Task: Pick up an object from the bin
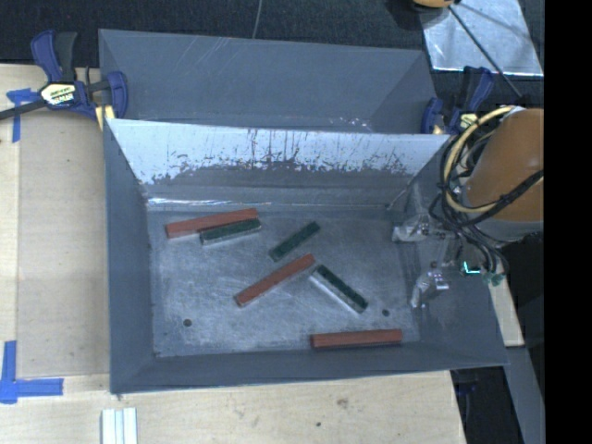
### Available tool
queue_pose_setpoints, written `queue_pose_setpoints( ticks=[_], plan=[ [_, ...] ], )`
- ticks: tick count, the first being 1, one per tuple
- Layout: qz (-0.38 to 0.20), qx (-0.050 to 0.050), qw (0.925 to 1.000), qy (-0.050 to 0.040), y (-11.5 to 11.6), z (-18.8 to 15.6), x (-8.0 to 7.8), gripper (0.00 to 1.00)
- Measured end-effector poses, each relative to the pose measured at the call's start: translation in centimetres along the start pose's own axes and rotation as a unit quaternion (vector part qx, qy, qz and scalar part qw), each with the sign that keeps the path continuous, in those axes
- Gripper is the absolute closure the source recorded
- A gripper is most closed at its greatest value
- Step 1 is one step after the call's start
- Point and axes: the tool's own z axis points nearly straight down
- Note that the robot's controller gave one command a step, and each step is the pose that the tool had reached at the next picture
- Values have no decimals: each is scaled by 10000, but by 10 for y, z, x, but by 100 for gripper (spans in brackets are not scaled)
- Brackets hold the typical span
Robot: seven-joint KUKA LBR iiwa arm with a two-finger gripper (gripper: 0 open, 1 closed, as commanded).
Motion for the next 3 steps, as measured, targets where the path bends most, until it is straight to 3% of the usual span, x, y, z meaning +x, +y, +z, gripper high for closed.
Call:
queue_pose_setpoints(
  ticks=[1, 2, 3],
  plan=[
    [-14, 8, 10000, -37, 0, -4, -2, 0],
    [-545, 12, 9985, -42, 43, 28, 11, 0],
    [1899, 4, 9818, -98, 57, 56, -7, 100]
  ],
)
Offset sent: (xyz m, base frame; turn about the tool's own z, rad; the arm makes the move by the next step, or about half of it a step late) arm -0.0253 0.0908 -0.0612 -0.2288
